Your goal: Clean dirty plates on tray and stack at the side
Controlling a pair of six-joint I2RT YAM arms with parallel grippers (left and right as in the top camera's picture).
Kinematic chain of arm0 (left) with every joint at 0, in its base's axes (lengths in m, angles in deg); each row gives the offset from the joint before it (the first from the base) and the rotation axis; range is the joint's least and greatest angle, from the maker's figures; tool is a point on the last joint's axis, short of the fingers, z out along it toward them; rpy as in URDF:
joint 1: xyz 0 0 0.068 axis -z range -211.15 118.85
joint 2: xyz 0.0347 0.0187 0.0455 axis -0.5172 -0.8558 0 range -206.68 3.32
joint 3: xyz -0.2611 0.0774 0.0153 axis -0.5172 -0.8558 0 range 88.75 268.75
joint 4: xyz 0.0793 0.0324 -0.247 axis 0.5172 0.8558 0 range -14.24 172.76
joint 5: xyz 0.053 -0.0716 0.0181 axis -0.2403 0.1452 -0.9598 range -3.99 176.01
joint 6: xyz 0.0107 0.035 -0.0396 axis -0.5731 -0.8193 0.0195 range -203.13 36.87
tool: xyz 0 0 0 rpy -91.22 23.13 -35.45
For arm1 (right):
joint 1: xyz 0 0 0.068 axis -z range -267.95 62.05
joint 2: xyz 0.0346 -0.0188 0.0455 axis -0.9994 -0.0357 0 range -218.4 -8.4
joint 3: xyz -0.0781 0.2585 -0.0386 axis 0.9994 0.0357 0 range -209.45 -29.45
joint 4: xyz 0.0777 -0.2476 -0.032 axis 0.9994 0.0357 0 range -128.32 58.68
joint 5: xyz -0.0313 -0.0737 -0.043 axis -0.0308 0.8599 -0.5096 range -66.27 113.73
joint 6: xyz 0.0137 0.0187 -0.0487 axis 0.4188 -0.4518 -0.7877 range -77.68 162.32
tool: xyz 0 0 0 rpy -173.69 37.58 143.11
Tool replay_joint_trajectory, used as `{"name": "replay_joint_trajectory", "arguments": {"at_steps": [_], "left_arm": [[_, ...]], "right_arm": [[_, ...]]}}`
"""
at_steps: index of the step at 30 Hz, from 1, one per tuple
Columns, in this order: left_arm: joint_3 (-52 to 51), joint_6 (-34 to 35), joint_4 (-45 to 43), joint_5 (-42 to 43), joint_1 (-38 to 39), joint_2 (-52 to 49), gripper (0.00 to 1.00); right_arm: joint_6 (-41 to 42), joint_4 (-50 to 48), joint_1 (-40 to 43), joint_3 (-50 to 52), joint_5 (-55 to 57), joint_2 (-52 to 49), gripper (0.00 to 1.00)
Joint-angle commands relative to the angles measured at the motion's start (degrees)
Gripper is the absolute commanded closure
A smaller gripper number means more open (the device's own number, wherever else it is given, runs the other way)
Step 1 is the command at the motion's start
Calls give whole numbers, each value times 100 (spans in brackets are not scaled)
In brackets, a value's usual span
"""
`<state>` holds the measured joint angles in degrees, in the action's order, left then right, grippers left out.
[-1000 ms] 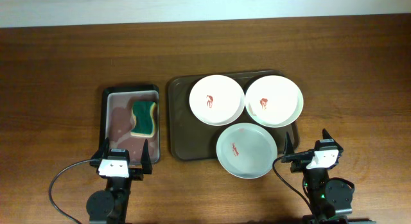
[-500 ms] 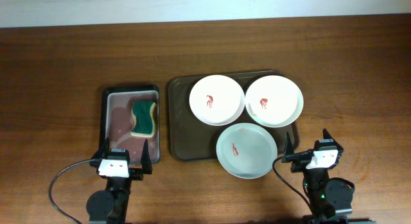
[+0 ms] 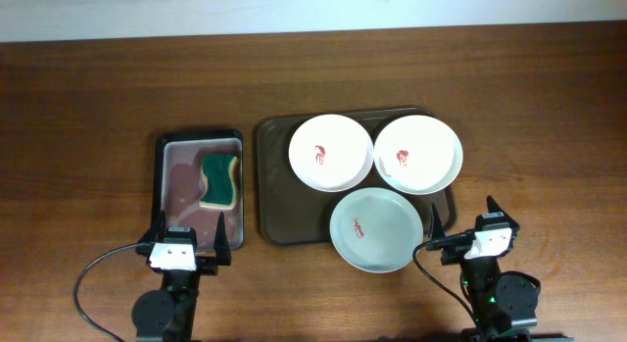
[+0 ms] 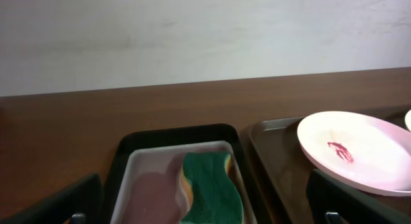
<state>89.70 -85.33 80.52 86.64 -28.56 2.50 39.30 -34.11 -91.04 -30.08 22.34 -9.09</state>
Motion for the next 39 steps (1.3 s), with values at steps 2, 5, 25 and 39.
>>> {"name": "replay_joint_trajectory", "arguments": {"at_steps": [2, 5, 25, 39], "left_arm": [[-42, -87, -39, 323, -24, -149, 0], [-7, -85, -485, 463, -24, -149, 1], [5991, 22, 4319, 1851, -24, -5998, 1], [6339, -37, 4586, 2072, -15, -7941, 1]], "right_arm": [[44, -4, 13, 31, -166, 26, 1], [44, -520, 11, -101, -739, 28, 1], [46, 5143, 13, -6645, -3757, -6380, 1], [516, 5366, -1342, -6988, -1930, -7396, 19]]}}
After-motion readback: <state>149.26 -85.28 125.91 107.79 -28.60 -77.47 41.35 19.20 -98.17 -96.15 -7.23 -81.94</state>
